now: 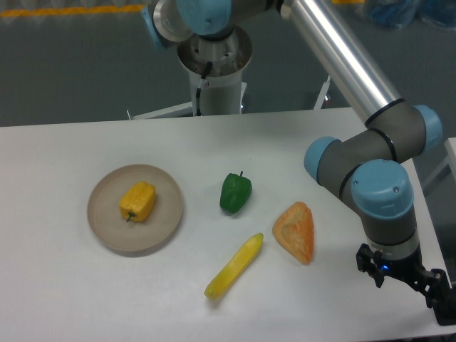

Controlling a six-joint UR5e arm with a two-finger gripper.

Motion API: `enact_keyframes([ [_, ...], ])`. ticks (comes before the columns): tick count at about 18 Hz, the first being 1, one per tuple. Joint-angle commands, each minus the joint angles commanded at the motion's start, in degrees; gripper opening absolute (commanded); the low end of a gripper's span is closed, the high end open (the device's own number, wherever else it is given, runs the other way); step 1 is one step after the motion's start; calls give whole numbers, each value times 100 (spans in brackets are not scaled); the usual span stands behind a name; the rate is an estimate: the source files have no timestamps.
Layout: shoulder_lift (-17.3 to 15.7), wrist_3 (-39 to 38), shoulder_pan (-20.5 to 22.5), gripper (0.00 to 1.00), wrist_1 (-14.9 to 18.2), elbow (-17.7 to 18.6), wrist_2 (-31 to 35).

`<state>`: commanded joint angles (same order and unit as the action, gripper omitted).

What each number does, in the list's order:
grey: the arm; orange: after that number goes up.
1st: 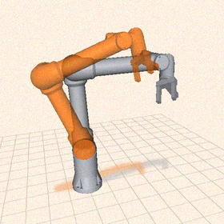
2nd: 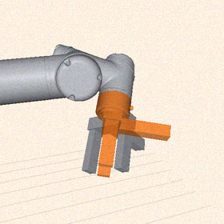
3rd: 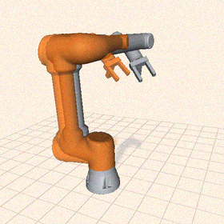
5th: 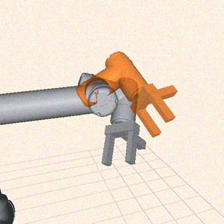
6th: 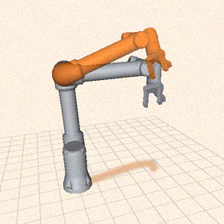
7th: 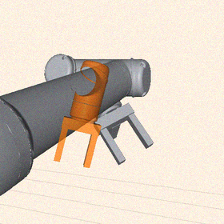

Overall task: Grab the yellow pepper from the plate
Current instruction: 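Move the open gripper over the yellow pepper on the plate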

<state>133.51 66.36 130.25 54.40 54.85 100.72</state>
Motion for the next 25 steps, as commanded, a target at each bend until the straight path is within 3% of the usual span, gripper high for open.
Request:
enact_keyframes([
  [7, -131, -88, -26, 100, 26, 123, 9],
  [18, -808, -316, -26, 100, 70, 1072, -53],
  [20, -975, -605, -79, 100, 70, 1361, -70],
  [25, -1844, -1747, -316, 100, 88, 2353, -806],
])
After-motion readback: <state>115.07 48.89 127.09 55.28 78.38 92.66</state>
